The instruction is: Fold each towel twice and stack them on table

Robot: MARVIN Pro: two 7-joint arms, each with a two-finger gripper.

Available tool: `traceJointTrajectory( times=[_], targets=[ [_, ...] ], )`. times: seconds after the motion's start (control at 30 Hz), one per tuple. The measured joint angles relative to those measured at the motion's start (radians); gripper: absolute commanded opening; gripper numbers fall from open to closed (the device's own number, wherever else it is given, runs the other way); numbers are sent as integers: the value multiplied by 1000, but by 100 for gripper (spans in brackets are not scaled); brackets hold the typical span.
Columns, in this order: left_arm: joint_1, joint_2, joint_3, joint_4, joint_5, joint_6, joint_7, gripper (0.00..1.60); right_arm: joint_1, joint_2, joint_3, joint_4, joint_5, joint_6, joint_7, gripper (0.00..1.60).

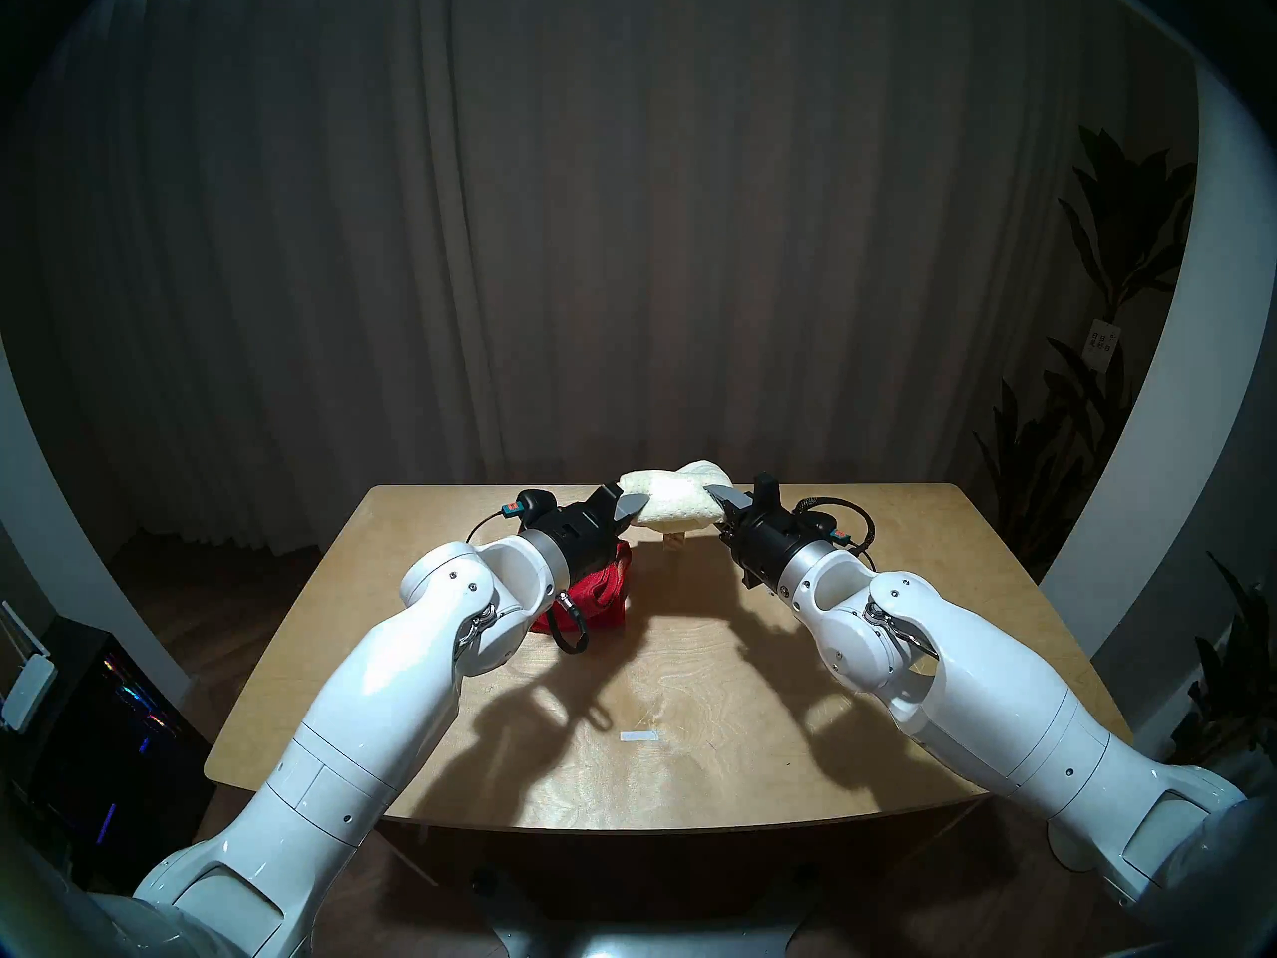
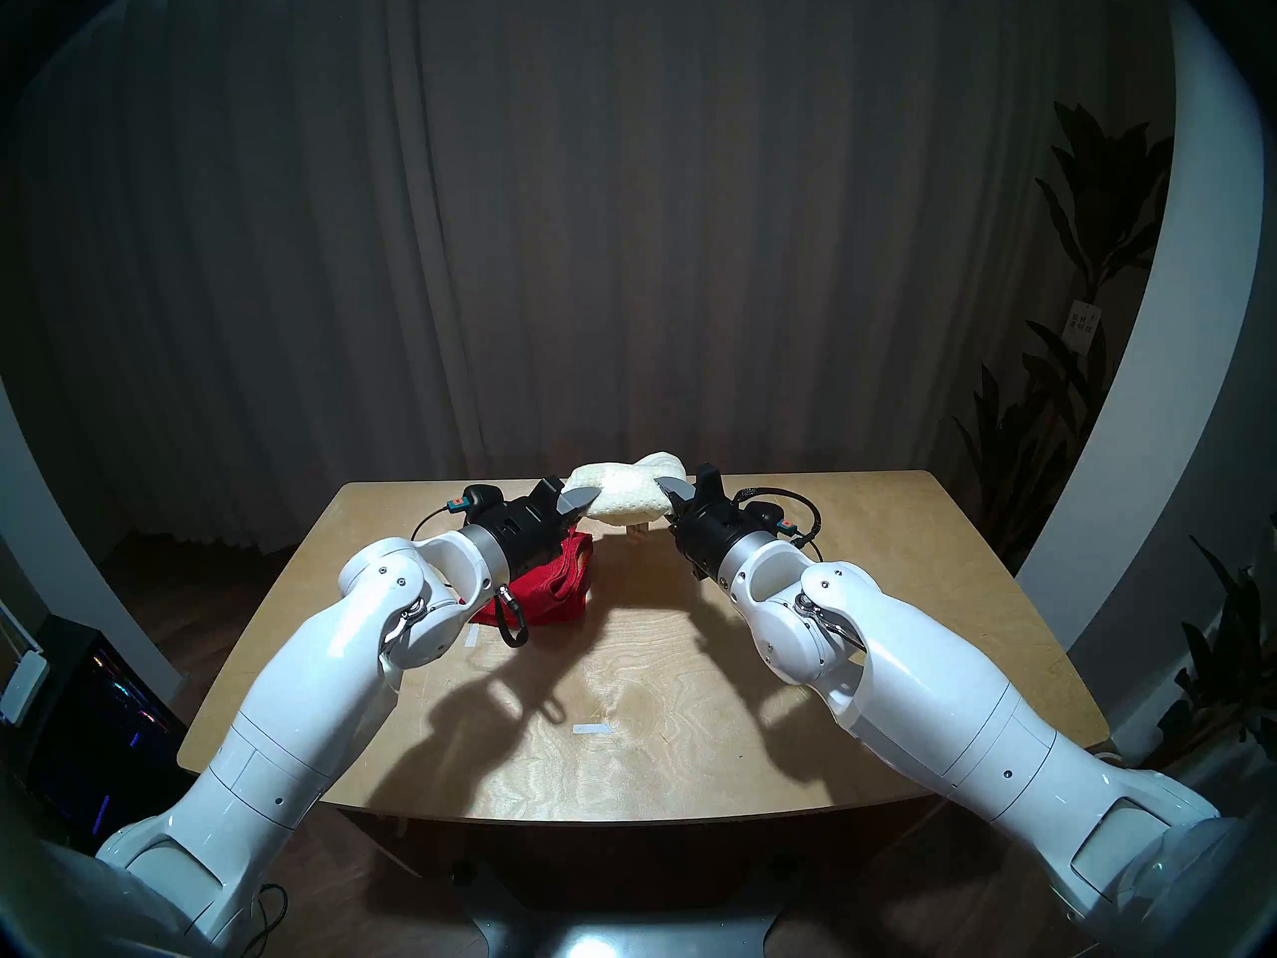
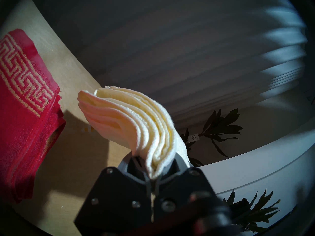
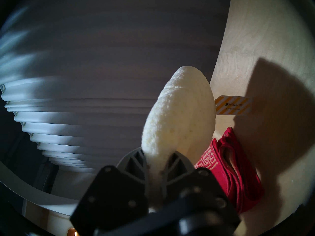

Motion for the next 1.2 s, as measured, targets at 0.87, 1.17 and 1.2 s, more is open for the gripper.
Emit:
traceJointTrajectory(
  times=[0.87, 1.17, 1.2],
  targets=[
    [27, 81, -107, -51, 10, -14, -17, 0, 119, -139, -93, 34, -68, -32, -56, 0],
    [29, 107, -136, -34, -6, -10, -39, 0, 163, -191, -128, 71, -89, -47, -69, 0],
    [29, 109, -139, -30, -7, -9, -42, 0, 168, -197, -133, 77, -92, -49, -69, 0]
  ],
)
